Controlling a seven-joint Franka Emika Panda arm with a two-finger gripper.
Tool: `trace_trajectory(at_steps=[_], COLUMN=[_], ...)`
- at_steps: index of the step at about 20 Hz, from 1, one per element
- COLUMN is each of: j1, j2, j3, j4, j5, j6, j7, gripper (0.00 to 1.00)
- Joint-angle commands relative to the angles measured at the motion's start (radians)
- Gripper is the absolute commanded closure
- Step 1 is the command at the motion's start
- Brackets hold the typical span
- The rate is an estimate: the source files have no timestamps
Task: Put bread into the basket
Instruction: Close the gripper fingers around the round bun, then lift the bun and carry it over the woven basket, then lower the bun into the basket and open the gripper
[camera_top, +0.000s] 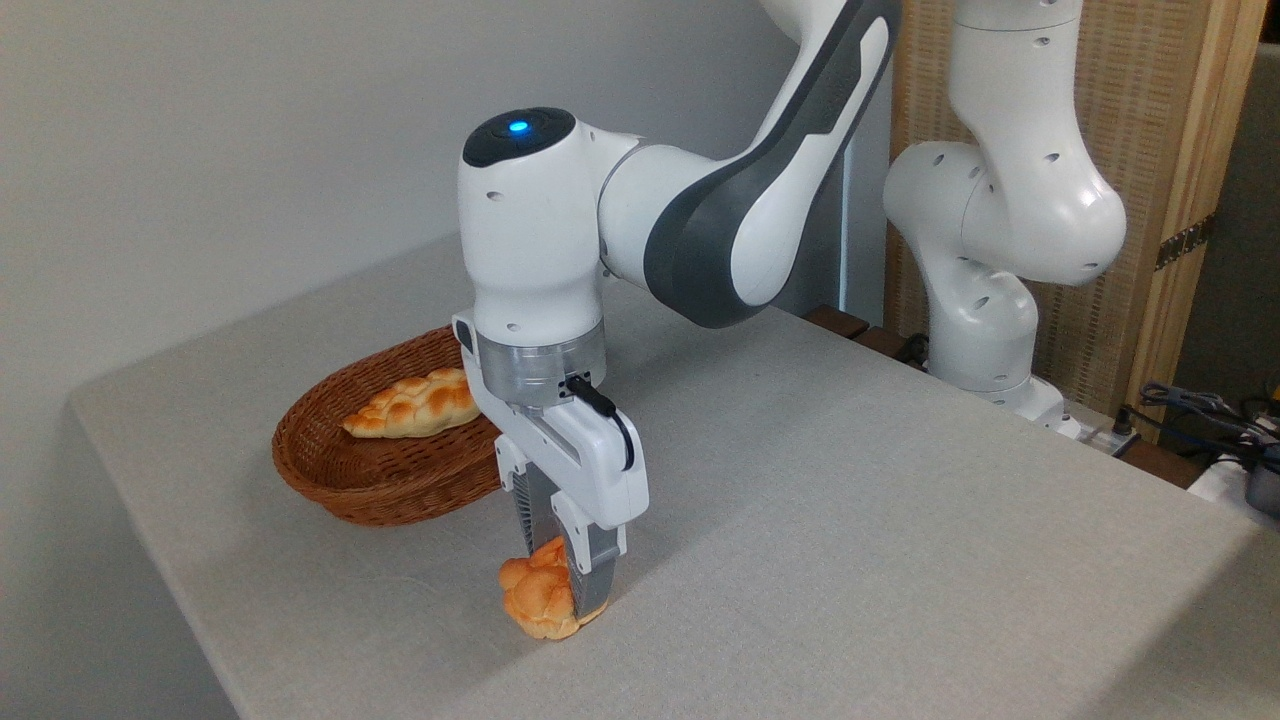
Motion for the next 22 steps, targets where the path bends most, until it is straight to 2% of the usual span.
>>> trace_trajectory(at_steps=[1,6,9,12,15,17,18,22], j1=[0.001,0.001,0.0,-0.002,-0.002,-0.003,-0.003,-0.003], j2=[0.001,-0.018,-0.047,-0.081,-0.102,-0.104,-0.104,-0.102], j3=[0.001,-0.004,-0.033,-0.062,-0.105,-0.145,-0.187,-0.252], j4=[0.004,0.016,0.052,0.056,0.056,0.056,0.056,0.056], j5=[-0.014,-0.024,-0.13,-0.191,-0.193,-0.195,-0.193,-0.193], j6=[0.015,0.014,-0.009,-0.02,-0.034,-0.034,-0.032,-0.032], j7=[0.027,0.017,0.006,-0.04,-0.11,-0.192,-0.241,-0.305], gripper=[0.47,0.42,0.41,0.41,0.4,0.29,0.29,0.21])
